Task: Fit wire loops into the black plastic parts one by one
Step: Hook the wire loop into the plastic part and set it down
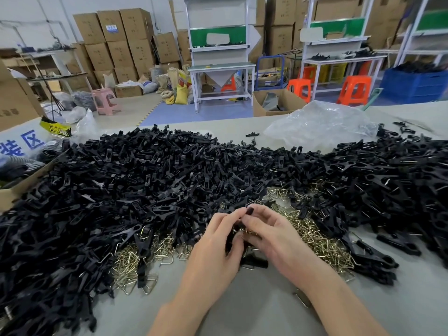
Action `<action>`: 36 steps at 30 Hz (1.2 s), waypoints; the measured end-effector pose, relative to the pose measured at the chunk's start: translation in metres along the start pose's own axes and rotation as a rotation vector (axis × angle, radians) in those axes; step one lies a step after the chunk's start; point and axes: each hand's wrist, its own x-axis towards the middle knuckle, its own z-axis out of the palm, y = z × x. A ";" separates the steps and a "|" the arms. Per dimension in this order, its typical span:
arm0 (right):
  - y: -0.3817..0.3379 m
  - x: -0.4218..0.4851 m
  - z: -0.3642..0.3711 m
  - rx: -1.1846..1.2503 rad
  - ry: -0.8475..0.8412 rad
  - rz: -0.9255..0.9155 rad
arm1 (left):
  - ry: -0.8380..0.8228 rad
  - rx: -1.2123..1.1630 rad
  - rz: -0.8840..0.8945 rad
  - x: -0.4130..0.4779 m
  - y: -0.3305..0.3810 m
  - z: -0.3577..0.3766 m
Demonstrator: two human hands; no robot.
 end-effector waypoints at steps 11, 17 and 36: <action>-0.012 -0.001 -0.001 0.083 0.155 -0.074 | 0.107 -0.117 -0.163 0.002 -0.002 -0.003; -0.008 0.002 -0.004 0.140 0.152 -0.094 | 0.201 -0.115 -0.136 0.005 -0.001 -0.004; 0.001 -0.011 0.006 -0.433 0.038 -0.050 | 0.136 -0.521 -0.333 0.006 0.008 -0.004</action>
